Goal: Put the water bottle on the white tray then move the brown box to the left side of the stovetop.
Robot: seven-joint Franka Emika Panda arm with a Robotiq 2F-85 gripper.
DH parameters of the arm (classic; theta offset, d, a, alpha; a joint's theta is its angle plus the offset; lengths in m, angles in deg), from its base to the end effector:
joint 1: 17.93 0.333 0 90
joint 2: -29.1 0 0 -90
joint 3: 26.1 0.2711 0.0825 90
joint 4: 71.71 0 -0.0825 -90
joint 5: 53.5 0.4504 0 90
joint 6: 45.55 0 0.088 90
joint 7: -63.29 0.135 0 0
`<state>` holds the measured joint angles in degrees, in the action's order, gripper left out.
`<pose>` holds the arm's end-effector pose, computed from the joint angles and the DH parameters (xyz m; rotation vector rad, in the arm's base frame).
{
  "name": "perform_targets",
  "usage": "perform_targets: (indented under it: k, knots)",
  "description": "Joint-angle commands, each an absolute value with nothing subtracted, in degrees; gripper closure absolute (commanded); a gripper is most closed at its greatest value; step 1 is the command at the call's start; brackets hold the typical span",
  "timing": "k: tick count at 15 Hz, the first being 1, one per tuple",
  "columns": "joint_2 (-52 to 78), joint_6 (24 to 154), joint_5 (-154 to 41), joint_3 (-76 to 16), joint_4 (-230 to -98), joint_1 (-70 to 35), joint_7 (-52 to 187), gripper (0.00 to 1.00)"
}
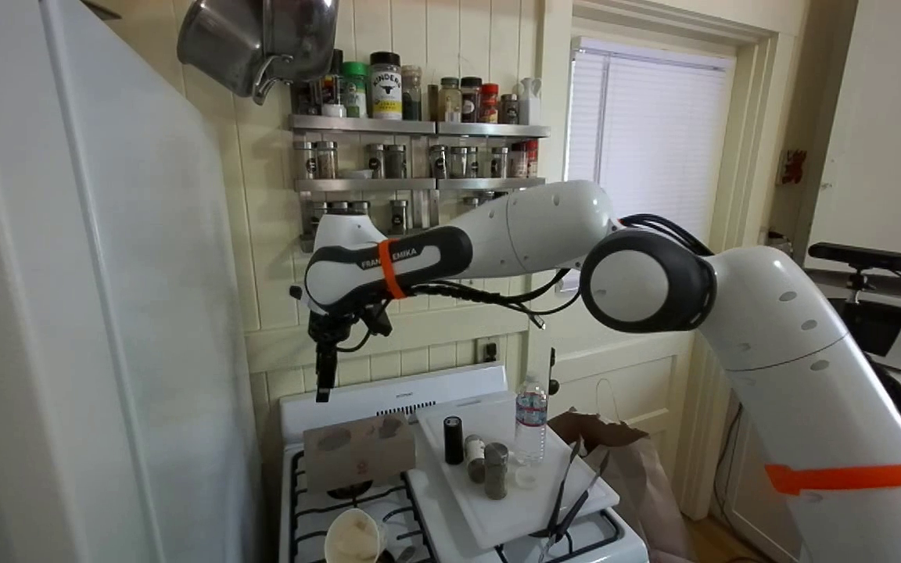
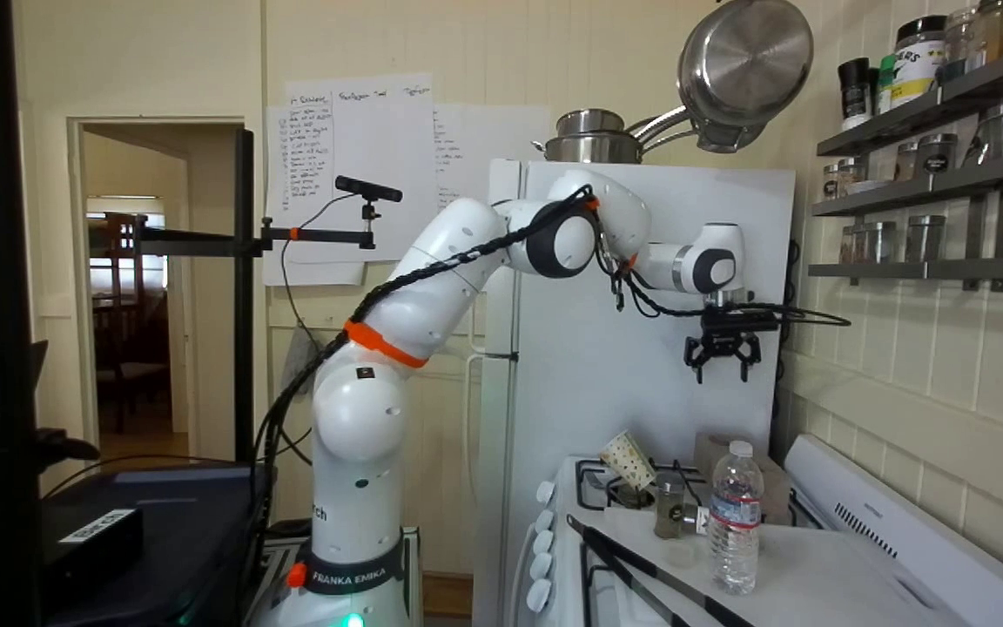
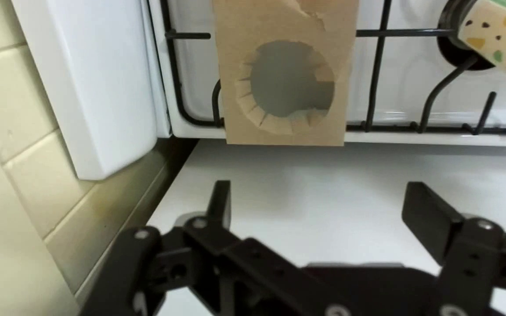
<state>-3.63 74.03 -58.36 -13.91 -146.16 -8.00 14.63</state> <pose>0.7401 0.2631 0.3568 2.5382 1.7792 0.3579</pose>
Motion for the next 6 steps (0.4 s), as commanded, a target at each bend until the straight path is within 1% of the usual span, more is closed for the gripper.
perform_targets:
  k: [1,2,5,6]
  knots:
    - [5.5,68.1,-64.6,-16.7,-153.6,-5.6,19.3,0.0]
    - [8.0,67.0,-65.6,-17.2,-156.0,-6.3,20.5,0.0]
    - [11.4,62.0,-71.5,-19.0,-157.5,-6.7,23.7,0.0]
    - [7.7,63.6,-68.2,-17.2,-152.9,-7.2,21.2,0.0]
